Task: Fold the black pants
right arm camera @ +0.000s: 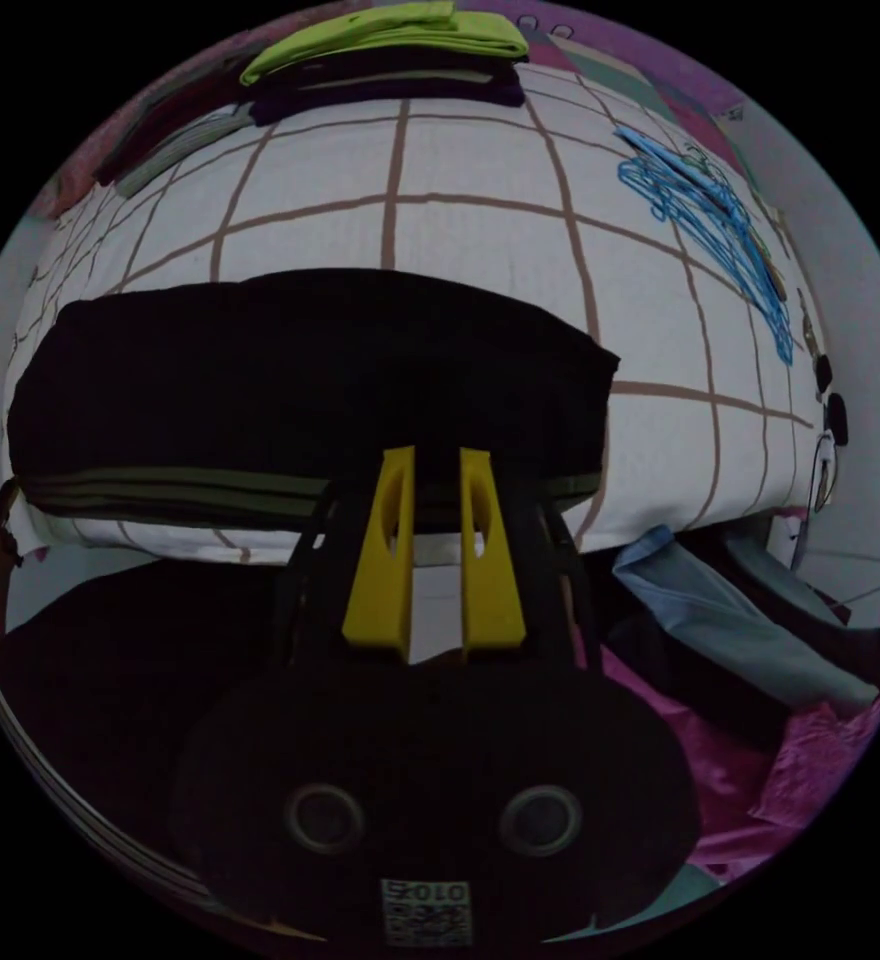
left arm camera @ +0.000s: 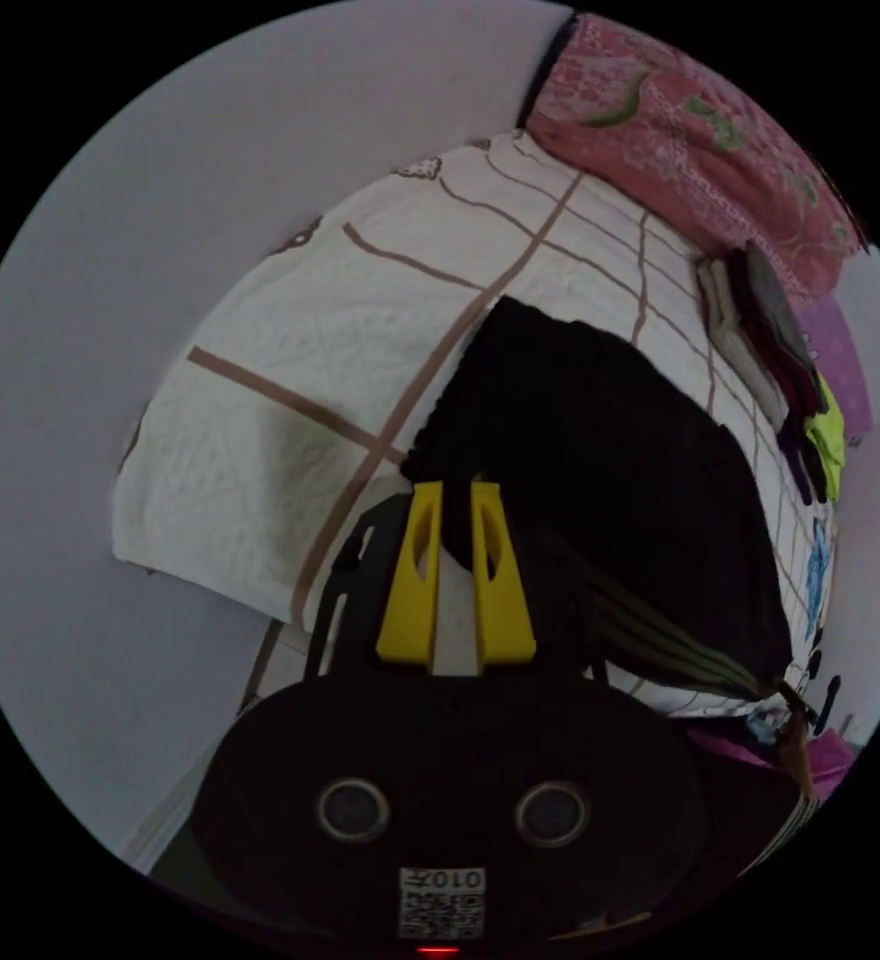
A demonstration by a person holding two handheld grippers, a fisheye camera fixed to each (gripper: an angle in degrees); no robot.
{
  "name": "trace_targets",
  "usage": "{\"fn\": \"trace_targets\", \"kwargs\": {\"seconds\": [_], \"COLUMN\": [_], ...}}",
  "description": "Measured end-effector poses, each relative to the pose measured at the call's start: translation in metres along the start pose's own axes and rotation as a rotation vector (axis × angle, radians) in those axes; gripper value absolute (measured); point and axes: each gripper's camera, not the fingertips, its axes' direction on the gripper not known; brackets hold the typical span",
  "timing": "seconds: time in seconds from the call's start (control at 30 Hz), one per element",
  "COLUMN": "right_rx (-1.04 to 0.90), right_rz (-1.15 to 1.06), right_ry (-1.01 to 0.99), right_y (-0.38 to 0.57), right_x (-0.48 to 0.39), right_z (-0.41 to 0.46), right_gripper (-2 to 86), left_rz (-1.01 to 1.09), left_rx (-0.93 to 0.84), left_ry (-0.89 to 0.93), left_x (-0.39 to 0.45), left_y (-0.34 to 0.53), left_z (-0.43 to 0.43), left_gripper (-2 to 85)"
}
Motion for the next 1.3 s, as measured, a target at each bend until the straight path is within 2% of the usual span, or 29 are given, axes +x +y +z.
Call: {"fn": "trace_targets", "kwargs": {"seconds": [0.17,0.3,0.4,0.67,0.87,1.0,1.3], "right_rx": [0.127,0.179,0.214,0.255,0.272,0.27,0.23], "right_rz": [0.056,0.186,0.268,0.382,0.459,0.516,0.615], "right_ry": [0.054,-0.042,-0.161,-0.248,-0.388,-0.473,-0.507], "right_y": [0.033,0.075,0.106,0.148,0.163,0.174,0.183], "right_x": [0.027,0.073,0.095,0.1,0.12,0.124,0.117], "right_z": [-0.015,-0.008,0.01,0.057,0.074,0.089,0.08], "right_gripper": [9.6,11.5,12.4,13.2,13.2,12.9,9.6], "left_rz": [0.074,0.071,0.177,0.579,0.771,0.804,0.791], "left_rx": [0.068,0.113,0.145,0.153,0.179,0.189,0.163], "left_ry": [-0.108,-0.126,-0.135,-0.106,-0.13,-0.127,-0.108], "left_x": [0.021,0.039,0.077,0.211,0.265,0.276,0.275], "left_y": [0.033,0.066,0.084,0.093,0.101,0.105,0.11], "left_z": [-0.032,-0.049,-0.061,-0.068,-0.075,-0.078,-0.069], "left_gripper": [6.7,6.9,6.7,5.7,4.3,3.2,1.2]}}
